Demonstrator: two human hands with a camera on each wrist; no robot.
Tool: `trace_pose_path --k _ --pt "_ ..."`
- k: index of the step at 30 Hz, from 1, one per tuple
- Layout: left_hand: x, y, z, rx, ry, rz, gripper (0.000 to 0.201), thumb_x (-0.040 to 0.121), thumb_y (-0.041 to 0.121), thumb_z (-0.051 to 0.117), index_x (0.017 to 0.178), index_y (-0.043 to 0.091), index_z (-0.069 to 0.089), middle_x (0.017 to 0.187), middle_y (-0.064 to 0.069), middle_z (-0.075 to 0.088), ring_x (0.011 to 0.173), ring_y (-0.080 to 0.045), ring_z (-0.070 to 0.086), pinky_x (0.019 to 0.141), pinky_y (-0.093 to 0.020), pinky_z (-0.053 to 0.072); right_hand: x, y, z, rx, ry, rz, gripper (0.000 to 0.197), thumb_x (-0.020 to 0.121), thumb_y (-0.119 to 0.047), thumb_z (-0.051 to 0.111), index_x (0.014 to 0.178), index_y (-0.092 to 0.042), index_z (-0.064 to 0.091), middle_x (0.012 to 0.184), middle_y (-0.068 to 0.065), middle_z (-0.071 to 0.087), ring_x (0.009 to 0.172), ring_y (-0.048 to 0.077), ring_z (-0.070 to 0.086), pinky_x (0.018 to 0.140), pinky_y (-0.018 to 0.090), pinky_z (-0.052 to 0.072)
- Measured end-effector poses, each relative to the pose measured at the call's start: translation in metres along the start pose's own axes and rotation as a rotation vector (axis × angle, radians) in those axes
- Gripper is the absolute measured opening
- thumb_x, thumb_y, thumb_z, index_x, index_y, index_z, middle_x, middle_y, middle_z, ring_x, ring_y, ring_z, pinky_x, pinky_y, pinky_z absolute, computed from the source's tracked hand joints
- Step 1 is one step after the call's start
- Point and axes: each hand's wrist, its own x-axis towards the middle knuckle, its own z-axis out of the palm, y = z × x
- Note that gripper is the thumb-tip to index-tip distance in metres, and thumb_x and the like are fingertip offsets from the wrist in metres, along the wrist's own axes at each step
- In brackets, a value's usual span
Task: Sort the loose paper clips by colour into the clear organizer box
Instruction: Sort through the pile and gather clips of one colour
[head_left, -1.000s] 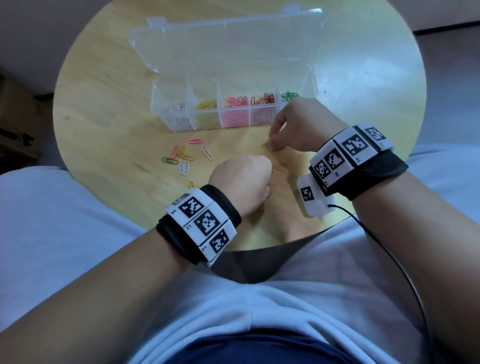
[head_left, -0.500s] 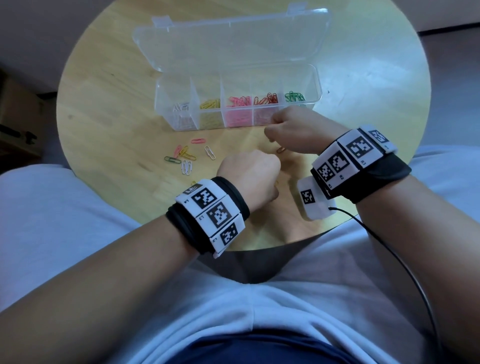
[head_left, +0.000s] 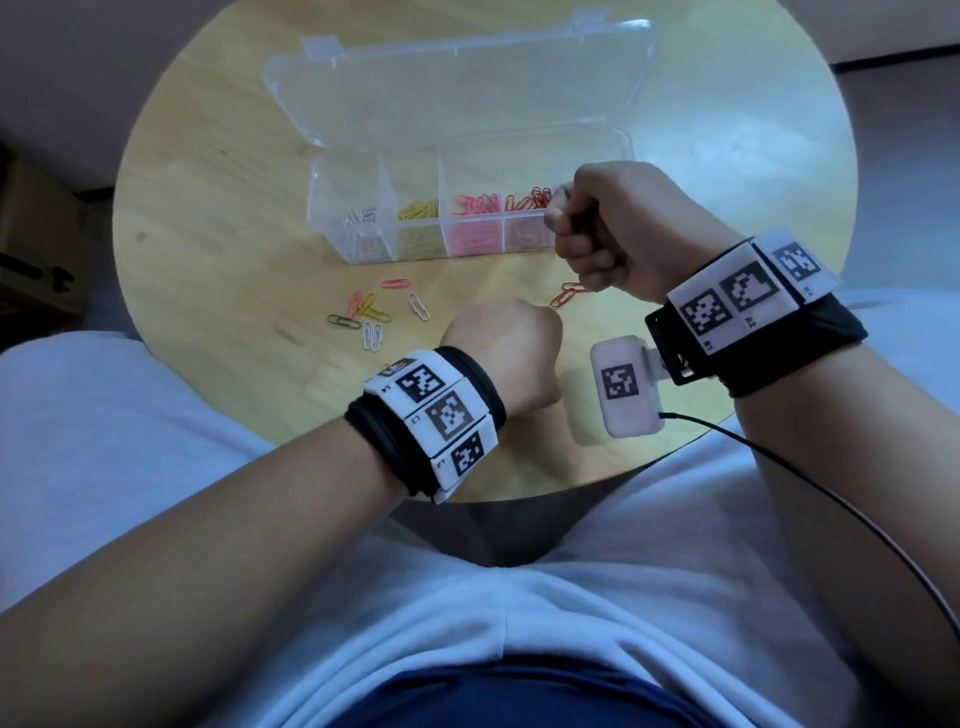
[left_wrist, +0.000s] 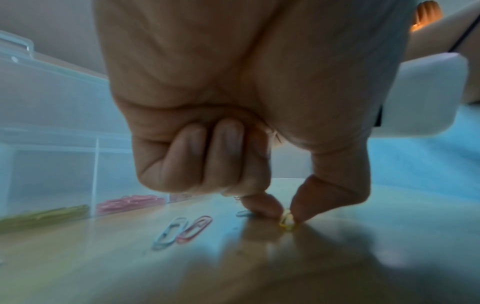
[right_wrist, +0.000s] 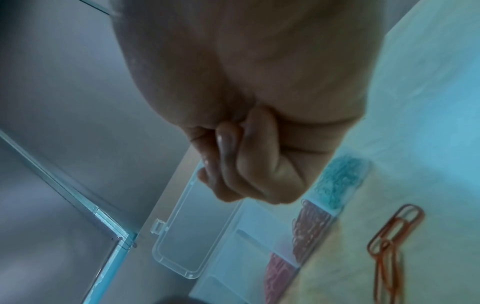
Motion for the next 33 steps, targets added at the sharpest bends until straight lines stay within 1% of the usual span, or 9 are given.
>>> trace_pose_path --k 7,12,16,19,22,24,29,31,33 --pt "0.005 -0.007 0.001 -0.101 -0.063 -0.001 0.025 0.088 0.025 0.052 0.068 0.015 0.041 0.07 -0.002 0.045 0.059 -0.017 0.042 0.046 -0.026 0.027 -0.004 -0.002 -0.002 -0.143 0.047 0.056 0.021 0.082 -0.011 0.032 0.064 -0.018 0.04 0.05 -0.004 0.02 0.045 0.013 0.01 0.044 0.023 0.008" --pt "0.007 -0.02 -0.003 -0.411 -0.127 -0.039 0.03 0.093 0.018 0.039 0.063 0.015 0.041 0.07 -0.002 0.046 0.076 -0.025 0.047 0.058 -0.032 0.029 -0.006 0.002 -0.007 -0.207 0.058 0.016 0.017 0.08 -0.012 0.036 0.066 -0.017 0.044 0.05 -0.005 0.022 0.043 0.012 0.014 0.041 0.02 0.011" --pt "0.006 -0.036 -0.01 -0.674 -0.108 -0.137 0.037 0.099 0.015 0.037 0.062 0.017 0.043 0.063 0.002 0.046 0.066 -0.021 0.046 0.054 -0.023 0.036 -0.008 0.004 -0.01 -0.195 0.038 -0.004 0.017 0.081 -0.014 0.035 0.068 -0.016 0.045 0.048 -0.006 0.023 0.041 0.011 0.015 0.039 0.018 0.013" --pt "-0.003 -0.052 -0.016 -1.122 -0.084 -0.166 0.024 0.085 0.009 0.038 0.061 0.013 0.039 0.048 -0.005 0.046 0.047 -0.019 0.044 0.045 -0.025 0.028 -0.008 0.004 -0.007 -0.163 0.052 -0.001 0.019 0.083 -0.013 0.036 0.067 -0.016 0.045 0.046 -0.007 0.024 0.04 0.01 0.015 0.039 0.018 0.013" --pt "-0.015 -0.069 -0.026 -1.437 -0.026 -0.166 0.013 0.072 0.007 0.032 0.061 0.014 0.034 0.053 -0.02 0.057 0.04 -0.017 0.019 0.045 -0.024 0.014 -0.007 0.003 0.002 -0.171 0.058 0.033 0.023 0.086 -0.013 0.035 0.065 -0.016 0.044 0.045 -0.007 0.023 0.038 0.01 0.015 0.039 0.017 0.012" --pt "-0.017 -0.077 -0.03 -1.531 0.003 -0.156 0.014 0.067 0.003 0.03 0.06 0.015 0.032 0.053 -0.018 0.056 0.042 -0.016 0.013 0.045 -0.027 0.011 -0.008 0.002 0.012 -0.222 0.062 0.053 0.024 0.086 -0.012 0.036 0.063 -0.016 0.043 0.044 -0.007 0.024 0.037 0.01 0.015 0.039 0.016 0.013" --pt "-0.014 -0.092 -0.042 -1.614 0.025 -0.121 0.027 0.064 -0.005 0.029 0.053 0.019 0.027 0.053 -0.004 0.036 0.044 -0.013 0.016 0.046 -0.024 0.01 -0.011 0.009 0.047 -0.441 0.006 0.038 0.022 0.085 -0.007 0.041 0.065 -0.011 0.05 0.05 0.0 0.033 0.037 0.013 0.023 0.042 0.018 0.021" --pt "-0.013 -0.095 -0.05 -1.674 0.041 -0.113 0.023 0.053 -0.003 0.032 0.057 0.02 0.027 0.055 -0.001 0.033 0.045 -0.012 0.016 0.045 -0.023 0.01 -0.01 0.011 0.06 -0.507 -0.043 0.026 0.023 0.085 -0.006 0.042 0.066 -0.01 0.052 0.054 0.002 0.035 0.039 0.015 0.028 0.041 0.02 0.025" --pt "-0.012 -0.096 -0.059 -1.692 0.074 -0.157 0.021 0.056 0.002 0.038 0.064 0.02 0.032 0.054 0.002 0.032 0.049 -0.012 0.015 0.047 -0.024 0.01 -0.009 0.009 0.067 -0.496 -0.052 0.019 0.022 0.086 -0.006 0.043 0.068 -0.01 0.054 0.057 0.003 0.037 0.043 0.016 0.029 0.043 0.021 0.026"
